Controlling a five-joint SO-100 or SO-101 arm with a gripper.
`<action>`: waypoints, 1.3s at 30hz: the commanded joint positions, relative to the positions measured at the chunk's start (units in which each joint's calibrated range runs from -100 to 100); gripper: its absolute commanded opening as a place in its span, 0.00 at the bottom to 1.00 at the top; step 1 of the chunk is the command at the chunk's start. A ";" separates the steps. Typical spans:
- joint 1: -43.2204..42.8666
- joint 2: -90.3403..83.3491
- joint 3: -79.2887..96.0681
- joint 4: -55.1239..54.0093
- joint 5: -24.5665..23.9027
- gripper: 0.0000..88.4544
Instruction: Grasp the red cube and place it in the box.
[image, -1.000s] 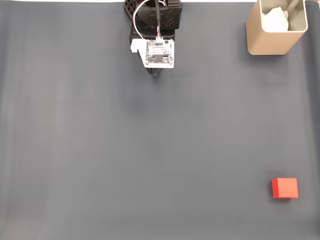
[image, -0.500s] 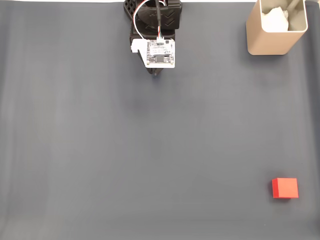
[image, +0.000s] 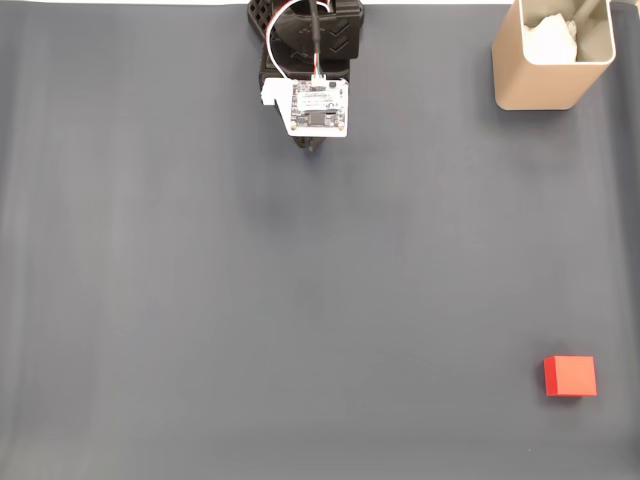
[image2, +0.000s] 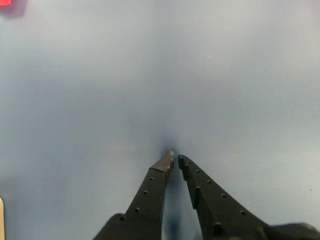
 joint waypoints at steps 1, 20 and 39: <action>0.23 0.09 0.36 -4.14 -0.20 0.00; -1.48 14.56 -13.60 -17.91 -0.34 0.00; -6.10 37.00 -43.44 -12.42 -0.34 0.00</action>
